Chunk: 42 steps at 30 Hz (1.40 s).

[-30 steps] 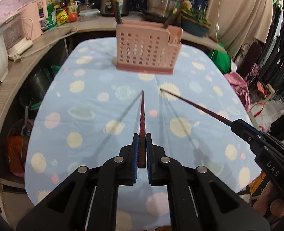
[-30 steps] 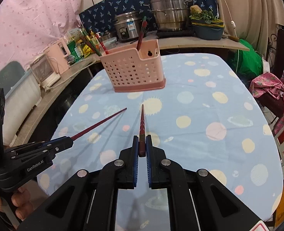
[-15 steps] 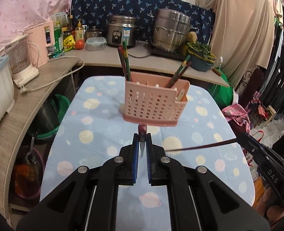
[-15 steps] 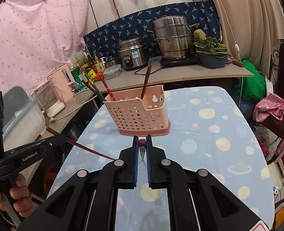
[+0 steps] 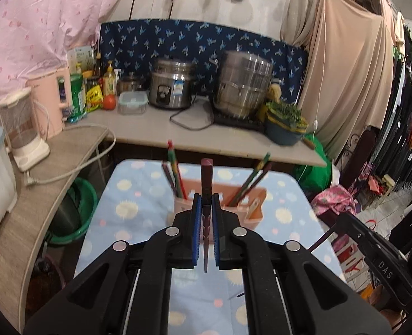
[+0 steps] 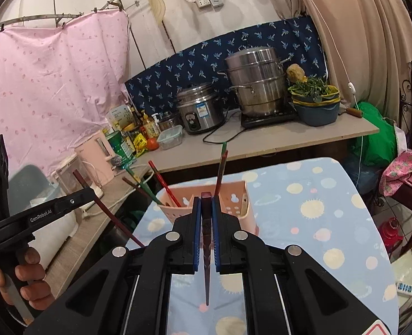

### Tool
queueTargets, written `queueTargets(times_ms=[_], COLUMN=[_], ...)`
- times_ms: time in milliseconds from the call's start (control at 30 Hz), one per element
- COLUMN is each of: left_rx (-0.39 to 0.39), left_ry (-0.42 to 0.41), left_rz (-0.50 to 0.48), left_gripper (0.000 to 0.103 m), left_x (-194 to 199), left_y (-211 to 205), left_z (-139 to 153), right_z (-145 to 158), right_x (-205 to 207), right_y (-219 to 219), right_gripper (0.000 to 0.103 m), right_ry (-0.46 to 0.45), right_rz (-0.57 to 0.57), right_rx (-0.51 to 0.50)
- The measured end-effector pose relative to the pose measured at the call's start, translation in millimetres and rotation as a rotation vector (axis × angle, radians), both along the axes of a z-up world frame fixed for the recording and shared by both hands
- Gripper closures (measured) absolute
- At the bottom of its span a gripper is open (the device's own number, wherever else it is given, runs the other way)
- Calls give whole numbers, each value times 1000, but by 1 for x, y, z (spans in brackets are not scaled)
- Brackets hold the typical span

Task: Organize utensils
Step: 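Lift both held chopsticks up and carry them over the pink basket, then open both tools to drop the chopsticks into the pink basket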

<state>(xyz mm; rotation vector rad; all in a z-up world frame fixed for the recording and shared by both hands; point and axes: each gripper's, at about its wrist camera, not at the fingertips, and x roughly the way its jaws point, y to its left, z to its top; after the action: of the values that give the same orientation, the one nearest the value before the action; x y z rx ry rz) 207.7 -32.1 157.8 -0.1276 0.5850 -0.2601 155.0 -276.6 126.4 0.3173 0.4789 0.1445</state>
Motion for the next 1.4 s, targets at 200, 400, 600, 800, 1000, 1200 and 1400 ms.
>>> queueTargets(times_ms=[200,400,600,800,1000,1200,1400], left_rx=[-19,-26,-16,-7,0,9,22], left_ry=[-87,-134,-124,-78,-33,-12,-4], left_rz=[12,46,74,76,69,75,86], left_gripper=[96,96,96,96,96,96,95], left_x=[28,59,84,98,108,111,112], left_y=[-5,-4,-2,-2,-5,-6,-4], left_z=[41,61,53,30,9,-2,-9], right_z=[41,67,69,46,12,-7,-15], right_x=[25,60,96,119,133,139,138], right_y=[-5,-10,-14,-9,-2,4,4], right_gripper=[96,96,96,96,96,96,86], right_ry=[-112,-179,-169,-107,-29,14,32], right_rz=[-9,-43,-61,-61,-53,-43,-52], right_rx=[33,43,57,39,36,19,13])
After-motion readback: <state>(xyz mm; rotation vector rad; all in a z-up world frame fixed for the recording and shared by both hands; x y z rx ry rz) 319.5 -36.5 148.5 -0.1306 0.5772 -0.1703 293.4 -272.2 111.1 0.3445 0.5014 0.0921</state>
